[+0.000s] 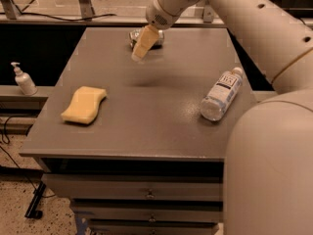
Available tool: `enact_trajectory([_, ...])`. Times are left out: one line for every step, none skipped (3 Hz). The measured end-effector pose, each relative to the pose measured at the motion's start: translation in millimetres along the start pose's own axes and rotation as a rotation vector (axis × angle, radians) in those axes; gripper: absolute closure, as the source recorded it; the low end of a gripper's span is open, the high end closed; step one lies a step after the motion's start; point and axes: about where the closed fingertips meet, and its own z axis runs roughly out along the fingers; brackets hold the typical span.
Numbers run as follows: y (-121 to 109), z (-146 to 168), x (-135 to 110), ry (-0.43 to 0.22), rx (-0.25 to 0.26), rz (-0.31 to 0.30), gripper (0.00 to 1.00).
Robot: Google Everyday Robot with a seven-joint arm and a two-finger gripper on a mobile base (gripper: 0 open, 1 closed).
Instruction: Move 7up can near sponge
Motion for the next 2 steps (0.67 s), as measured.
enact_trajectory([-17.1, 25.6, 10.1, 0.035, 0.018, 0.023, 0.00])
enact_trajectory([-33.7, 40.9, 23.1, 0.056, 0.021, 0.064, 0.00])
